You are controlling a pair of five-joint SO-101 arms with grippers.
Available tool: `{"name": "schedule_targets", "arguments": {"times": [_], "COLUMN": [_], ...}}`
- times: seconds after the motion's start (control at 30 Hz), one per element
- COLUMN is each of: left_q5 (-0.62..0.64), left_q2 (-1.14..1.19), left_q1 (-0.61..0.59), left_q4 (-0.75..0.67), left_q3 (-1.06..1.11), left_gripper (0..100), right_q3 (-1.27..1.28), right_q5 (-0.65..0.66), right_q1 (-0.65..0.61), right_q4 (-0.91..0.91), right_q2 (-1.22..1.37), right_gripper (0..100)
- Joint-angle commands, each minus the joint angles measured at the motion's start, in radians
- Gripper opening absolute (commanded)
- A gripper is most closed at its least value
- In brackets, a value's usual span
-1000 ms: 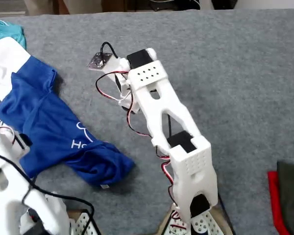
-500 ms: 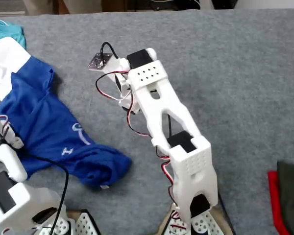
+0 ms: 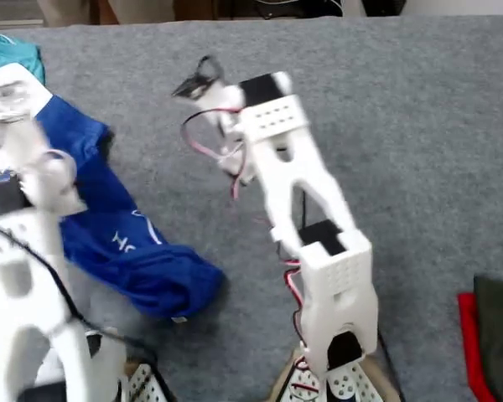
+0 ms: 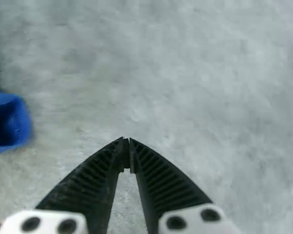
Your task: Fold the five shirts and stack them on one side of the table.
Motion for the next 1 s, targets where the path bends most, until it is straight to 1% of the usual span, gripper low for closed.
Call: {"name": "schedule_targets", "arguments": {"times": [0.0, 0.1, 0.23, 0.37, 0.4, 0.43, 0.5, 0.57, 0.63, 0.67, 0.73, 0.83, 0.9, 0.97], "left_q5": [-0.023, -0.018, -0.017, -0.02, -0.023, -0.018, -0.005, 0.094, 0.167, 0.172, 0.17, 0.106, 0.064, 0.038], "left_q2": [-0.15, -0.202, -0.229, -0.236, -0.236, -0.232, -0.234, -0.239, -0.239, -0.237, -0.226, -0.199, -0.153, -0.087], "left_q1": [0.224, 0.362, 0.47, 0.552, 0.577, 0.589, 0.583, 0.52, 0.414, 0.333, 0.138, -0.146, -0.305, -0.43], "left_q4": [-0.002, -0.003, -0.003, -0.032, -0.029, -0.023, -0.005, 0.009, 0.018, 0.015, -0.005, -0.13, -0.221, -0.295], "left_q3": [0.089, 0.175, 0.209, 0.178, 0.167, 0.158, 0.147, 0.138, 0.092, 0.064, 0.015, 0.018, 0.057, 0.097], "left_gripper": [2, 2, 2, 2, 3, 7, 19, 28, 31, 32, 33, 33, 33, 33], "right_q3": [-0.047, -0.045, -0.045, -0.045, -0.045, -0.045, -0.045, -0.045, -0.041, -0.044, -0.047, -0.047, -0.047, -0.047], "right_q5": [-0.02, -0.017, -0.011, 0.017, 0.025, 0.025, 0.025, 0.025, 0.025, 0.025, 0.017, 0.017, 0.018, 0.017], "right_q1": [0.125, 0.251, 0.404, 0.475, 0.478, 0.479, 0.476, 0.46, 0.43, 0.403, 0.34, 0.208, 0.11, 0.019], "right_q4": [0.017, 0.017, 0.015, 0.014, 0.014, 0.014, 0.014, 0.014, 0.014, 0.014, 0.011, 0.009, -0.005, -0.04], "right_q2": [-0.084, -0.111, -0.156, -0.173, -0.174, -0.176, -0.176, -0.174, -0.173, -0.173, -0.173, -0.171, -0.171, -0.171], "right_gripper": [0.6, 0.6, 0.7, 0.8, 0.8, 0.9, 0.9, 0.9, 0.9, 0.9, 2.1, 11.2, 18.4, 23.5]}}
